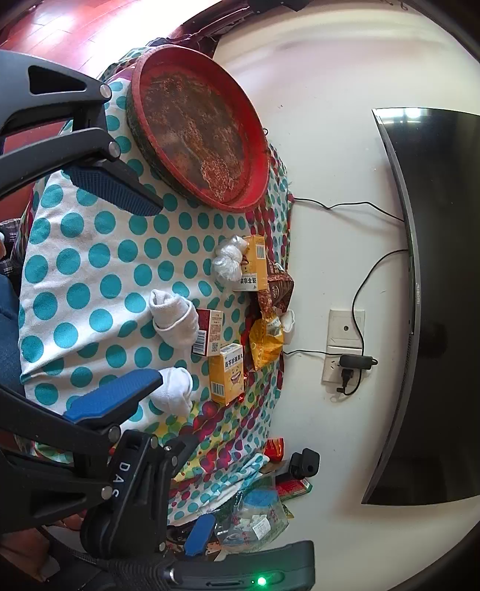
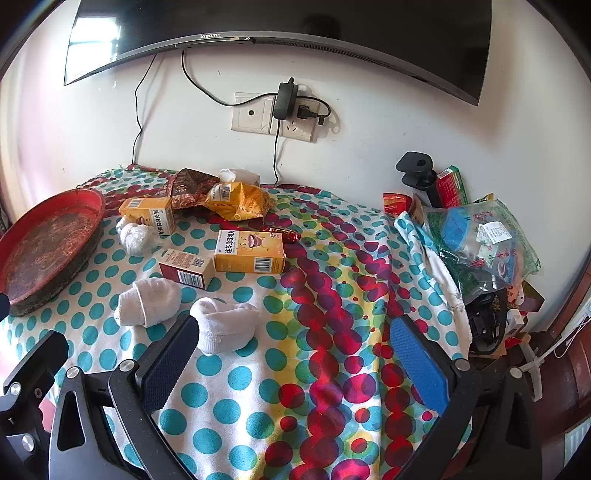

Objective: Organize objects
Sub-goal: 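Lower the left gripper onto the rolled white sock and close it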

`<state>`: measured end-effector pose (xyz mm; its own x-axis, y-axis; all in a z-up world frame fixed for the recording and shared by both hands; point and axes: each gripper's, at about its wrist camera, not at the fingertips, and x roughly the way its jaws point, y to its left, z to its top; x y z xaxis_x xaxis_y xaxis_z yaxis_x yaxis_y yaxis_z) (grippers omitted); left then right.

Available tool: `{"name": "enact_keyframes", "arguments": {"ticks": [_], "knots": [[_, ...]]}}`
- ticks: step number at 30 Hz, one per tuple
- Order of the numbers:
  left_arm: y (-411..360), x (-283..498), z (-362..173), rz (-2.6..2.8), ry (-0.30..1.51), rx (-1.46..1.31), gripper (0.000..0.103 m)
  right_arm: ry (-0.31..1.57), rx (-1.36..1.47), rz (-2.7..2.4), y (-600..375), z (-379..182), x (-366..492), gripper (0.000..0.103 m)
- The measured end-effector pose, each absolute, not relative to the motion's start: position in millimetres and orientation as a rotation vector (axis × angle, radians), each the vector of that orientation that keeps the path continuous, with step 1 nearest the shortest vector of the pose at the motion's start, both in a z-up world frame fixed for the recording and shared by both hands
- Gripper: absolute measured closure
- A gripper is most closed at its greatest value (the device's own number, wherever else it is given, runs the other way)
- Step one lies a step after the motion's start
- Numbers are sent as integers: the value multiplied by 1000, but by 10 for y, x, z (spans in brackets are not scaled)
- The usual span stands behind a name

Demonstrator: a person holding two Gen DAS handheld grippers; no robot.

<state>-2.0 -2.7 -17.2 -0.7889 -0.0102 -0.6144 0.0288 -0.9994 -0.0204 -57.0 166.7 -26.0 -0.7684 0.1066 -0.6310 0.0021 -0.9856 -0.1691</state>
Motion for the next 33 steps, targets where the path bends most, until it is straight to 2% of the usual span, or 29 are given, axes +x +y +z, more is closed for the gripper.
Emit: {"name": "enact_keyframes", "arguments": {"ticks": [17,29,33], "knots": [[-55,-63,-252,-2933,29,1049,16,-267,-1063,2886,1655,-306,-581,0],[-348,-494,-695,-2938,176,1201,16,-213,-1165,2872,1821,-806,-787,0],[-243,-755,-812,-2916,155,1280,16,-169,-1215,2873,1843,-951,-847,0]]}}
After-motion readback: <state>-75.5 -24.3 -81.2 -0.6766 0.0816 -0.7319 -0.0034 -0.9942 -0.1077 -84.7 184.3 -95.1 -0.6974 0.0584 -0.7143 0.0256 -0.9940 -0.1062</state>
